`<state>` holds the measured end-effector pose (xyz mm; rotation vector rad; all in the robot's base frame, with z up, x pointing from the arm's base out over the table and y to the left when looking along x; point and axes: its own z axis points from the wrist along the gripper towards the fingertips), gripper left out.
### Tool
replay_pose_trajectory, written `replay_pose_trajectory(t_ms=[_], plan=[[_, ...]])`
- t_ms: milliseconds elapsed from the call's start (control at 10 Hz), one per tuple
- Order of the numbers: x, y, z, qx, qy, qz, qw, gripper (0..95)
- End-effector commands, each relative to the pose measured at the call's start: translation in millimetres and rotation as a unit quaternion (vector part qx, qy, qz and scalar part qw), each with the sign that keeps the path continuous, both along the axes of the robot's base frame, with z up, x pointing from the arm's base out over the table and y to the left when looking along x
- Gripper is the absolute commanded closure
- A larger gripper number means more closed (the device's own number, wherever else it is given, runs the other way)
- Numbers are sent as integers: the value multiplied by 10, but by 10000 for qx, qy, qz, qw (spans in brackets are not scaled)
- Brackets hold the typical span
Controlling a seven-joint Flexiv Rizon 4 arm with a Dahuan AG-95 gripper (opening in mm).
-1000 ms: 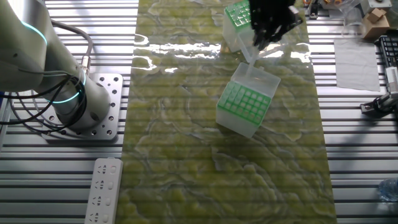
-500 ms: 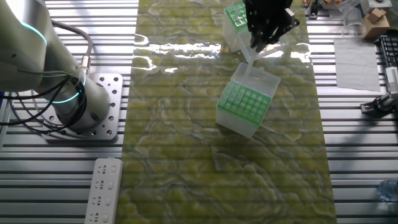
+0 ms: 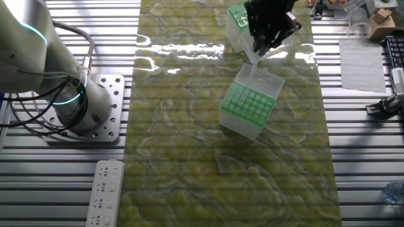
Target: Transfer all large pipette tips from one holder to another
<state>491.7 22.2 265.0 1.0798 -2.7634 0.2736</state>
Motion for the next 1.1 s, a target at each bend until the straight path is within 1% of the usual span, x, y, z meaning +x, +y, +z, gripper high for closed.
replay_pose_trajectory(t_ms=[100,200,400,500,600,700,800,900,1000,1100], plan=[[-18,-26,-60,37,-90,193,9998,760],[-24,-46,-117,81,-177,302,9994,570],[-18,-51,-151,106,-194,363,9991,570],[-12,-45,-154,124,-176,377,9991,570],[-8,-39,-150,160,-155,281,9994,570],[11,6,-148,246,-108,-25,9996,570],[71,153,-159,482,-66,-522,9975,570],[114,290,-173,514,-68,-648,9965,570],[173,528,-187,574,-147,-836,9947,570],[207,761,-209,636,-154,-1111,9917,570]])
